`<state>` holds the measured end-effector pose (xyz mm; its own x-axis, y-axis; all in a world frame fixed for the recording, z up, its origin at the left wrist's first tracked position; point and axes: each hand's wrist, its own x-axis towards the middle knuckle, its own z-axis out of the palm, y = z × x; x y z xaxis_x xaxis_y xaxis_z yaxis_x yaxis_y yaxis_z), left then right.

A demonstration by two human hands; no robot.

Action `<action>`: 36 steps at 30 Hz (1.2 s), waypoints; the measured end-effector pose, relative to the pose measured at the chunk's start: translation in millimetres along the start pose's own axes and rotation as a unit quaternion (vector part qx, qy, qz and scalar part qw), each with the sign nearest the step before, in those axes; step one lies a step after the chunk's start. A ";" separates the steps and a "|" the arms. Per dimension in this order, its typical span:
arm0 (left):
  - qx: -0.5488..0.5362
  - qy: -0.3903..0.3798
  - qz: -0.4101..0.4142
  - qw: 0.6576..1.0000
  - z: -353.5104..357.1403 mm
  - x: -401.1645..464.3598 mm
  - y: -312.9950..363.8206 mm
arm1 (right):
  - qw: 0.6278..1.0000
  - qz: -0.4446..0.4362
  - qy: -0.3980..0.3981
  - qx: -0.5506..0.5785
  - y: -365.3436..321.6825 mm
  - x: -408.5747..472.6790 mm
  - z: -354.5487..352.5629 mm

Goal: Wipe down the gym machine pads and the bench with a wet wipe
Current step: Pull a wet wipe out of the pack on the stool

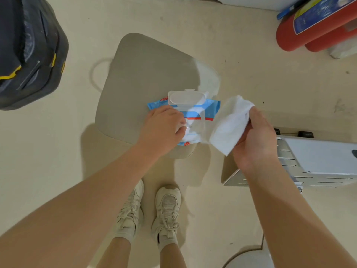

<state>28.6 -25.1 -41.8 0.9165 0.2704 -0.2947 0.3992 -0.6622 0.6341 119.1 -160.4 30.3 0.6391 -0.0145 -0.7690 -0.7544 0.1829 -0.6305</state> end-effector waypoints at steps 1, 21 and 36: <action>-0.086 0.020 -0.029 0.996 -5.2 -1.1 10.2 | 1.000 0.011 -0.012 -0.009 -3.1 -4.1 -0.9; -0.585 -0.065 -0.219 0.778 -87.1 -17.7 72.3 | 0.907 -0.171 0.065 -0.380 -23.3 -42.8 13.3; -0.510 -0.055 -0.220 0.829 -70.8 -27.6 57.0 | 0.987 0.112 -0.080 -0.088 -0.8 -58.9 43.2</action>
<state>27.8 -20.8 53.1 0.6909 0.2259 -0.6868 0.5588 0.4359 0.7055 88.6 -117.2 80.7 0.4577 0.1649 -0.8737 -0.8850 -0.0094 -0.4654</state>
